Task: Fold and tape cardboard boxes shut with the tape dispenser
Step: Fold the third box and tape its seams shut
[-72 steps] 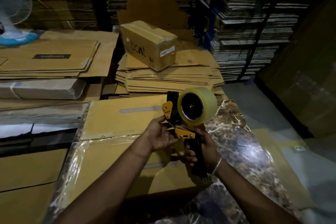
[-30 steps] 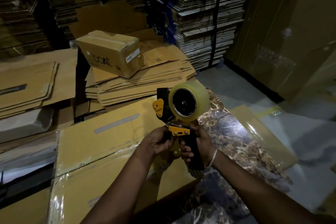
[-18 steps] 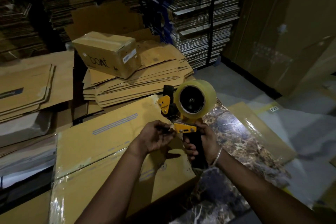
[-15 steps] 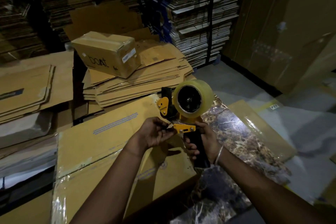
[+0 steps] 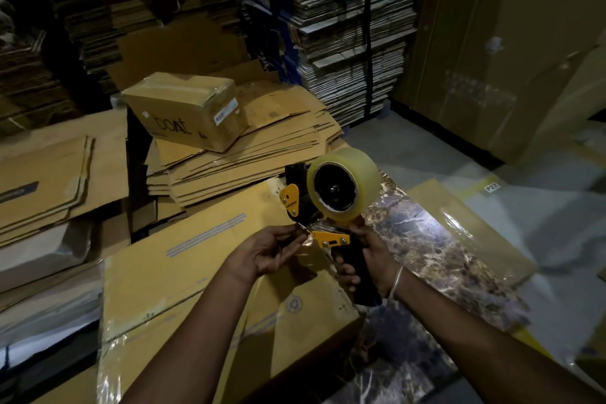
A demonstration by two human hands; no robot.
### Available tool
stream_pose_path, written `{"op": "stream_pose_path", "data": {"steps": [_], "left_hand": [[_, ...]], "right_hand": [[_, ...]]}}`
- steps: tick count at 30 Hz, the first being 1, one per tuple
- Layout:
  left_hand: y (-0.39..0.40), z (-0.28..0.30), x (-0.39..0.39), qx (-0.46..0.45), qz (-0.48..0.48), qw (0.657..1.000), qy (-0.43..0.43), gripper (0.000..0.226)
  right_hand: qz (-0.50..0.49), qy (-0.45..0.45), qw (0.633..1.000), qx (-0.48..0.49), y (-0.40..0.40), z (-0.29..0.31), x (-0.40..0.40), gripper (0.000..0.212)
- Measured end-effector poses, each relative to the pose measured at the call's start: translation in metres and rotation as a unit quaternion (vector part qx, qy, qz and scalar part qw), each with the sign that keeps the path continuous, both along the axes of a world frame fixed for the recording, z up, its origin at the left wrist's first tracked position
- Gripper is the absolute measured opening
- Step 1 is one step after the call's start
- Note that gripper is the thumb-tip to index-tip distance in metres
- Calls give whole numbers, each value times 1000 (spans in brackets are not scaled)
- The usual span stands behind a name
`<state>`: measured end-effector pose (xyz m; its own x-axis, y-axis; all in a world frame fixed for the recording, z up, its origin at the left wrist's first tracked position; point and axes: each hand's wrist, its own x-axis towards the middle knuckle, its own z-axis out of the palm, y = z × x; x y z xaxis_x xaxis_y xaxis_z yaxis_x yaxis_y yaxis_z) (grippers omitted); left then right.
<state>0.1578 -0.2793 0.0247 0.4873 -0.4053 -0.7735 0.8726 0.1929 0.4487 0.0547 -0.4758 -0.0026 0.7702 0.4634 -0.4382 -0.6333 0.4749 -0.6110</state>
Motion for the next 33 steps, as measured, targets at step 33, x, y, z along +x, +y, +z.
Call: {"op": "stream_pose_path", "data": {"steps": [33], "left_hand": [[-25,-12,131,416,-164,821,-354,26]], "right_hand": [[-99,40,978,-180,27,-9,31,59]]}}
